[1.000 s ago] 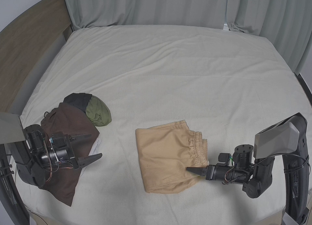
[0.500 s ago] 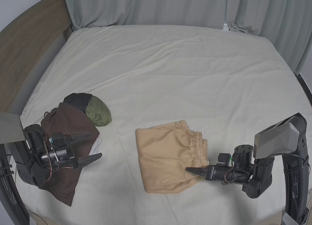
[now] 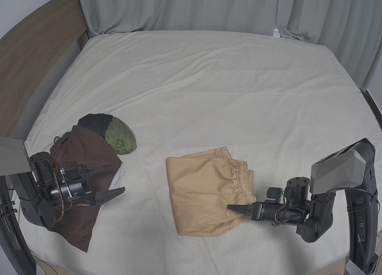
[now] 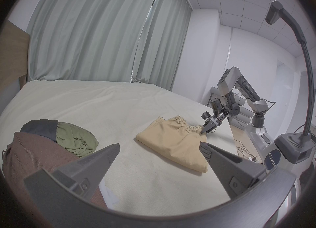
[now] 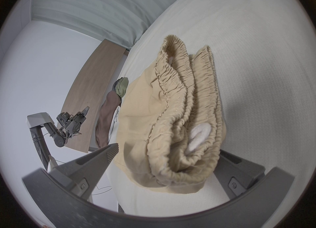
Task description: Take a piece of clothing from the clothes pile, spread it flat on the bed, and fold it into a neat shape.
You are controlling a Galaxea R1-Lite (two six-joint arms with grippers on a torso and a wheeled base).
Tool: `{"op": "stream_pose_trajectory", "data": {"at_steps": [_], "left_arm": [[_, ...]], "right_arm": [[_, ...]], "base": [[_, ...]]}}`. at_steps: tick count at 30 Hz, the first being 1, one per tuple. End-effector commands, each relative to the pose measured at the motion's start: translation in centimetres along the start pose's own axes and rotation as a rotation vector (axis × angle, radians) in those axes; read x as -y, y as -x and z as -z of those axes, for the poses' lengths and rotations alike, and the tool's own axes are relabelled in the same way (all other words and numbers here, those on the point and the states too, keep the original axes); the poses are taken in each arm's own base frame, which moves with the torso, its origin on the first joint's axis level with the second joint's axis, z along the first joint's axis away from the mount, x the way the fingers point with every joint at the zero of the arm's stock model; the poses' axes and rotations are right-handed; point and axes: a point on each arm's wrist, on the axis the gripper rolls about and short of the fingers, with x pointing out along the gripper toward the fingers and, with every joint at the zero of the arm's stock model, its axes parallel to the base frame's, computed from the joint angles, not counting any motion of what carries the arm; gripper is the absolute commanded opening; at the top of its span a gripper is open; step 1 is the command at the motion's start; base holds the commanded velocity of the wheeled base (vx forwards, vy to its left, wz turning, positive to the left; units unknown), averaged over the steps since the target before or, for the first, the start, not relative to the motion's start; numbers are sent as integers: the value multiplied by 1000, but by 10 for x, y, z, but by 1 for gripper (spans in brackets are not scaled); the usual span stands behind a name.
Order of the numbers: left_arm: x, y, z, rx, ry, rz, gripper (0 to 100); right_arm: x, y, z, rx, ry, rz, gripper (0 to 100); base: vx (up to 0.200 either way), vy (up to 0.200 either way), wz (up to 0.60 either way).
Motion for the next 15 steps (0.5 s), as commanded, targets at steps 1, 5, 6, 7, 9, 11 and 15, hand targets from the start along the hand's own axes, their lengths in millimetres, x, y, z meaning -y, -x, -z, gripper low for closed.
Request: {"op": "stream_pose_trajectory", "data": {"at_steps": [1,5,6,7,9,11,15], "left_arm": [[0,0,0,0,1,0,100],[0,0,1,-1,2,-1,100],[0,0,1,-1,2,-1,100],[0,0,1,-1,1,-1,100],[0,0,1,-1,2,-1,100],[0,0,0,0,-2,-2,100],[0,0,0,0,0,-2,100]], "right_arm": [[0,0,1,-3,-1,0,100],[0,0,1,-3,-1,0,100],[0,0,1,-3,-1,0,100],[0,0,1,-3,-1,0,100],[0,0,1,-2,-1,1,100],[0,0,1,-3,-1,0,0],[0,0,1,-3,-1,0,0]], "base": [[0,0,0],[0,0,0],[0,0,0],[0,0,0],[0,0,0],[0,0,0],[0,0,0]]}}
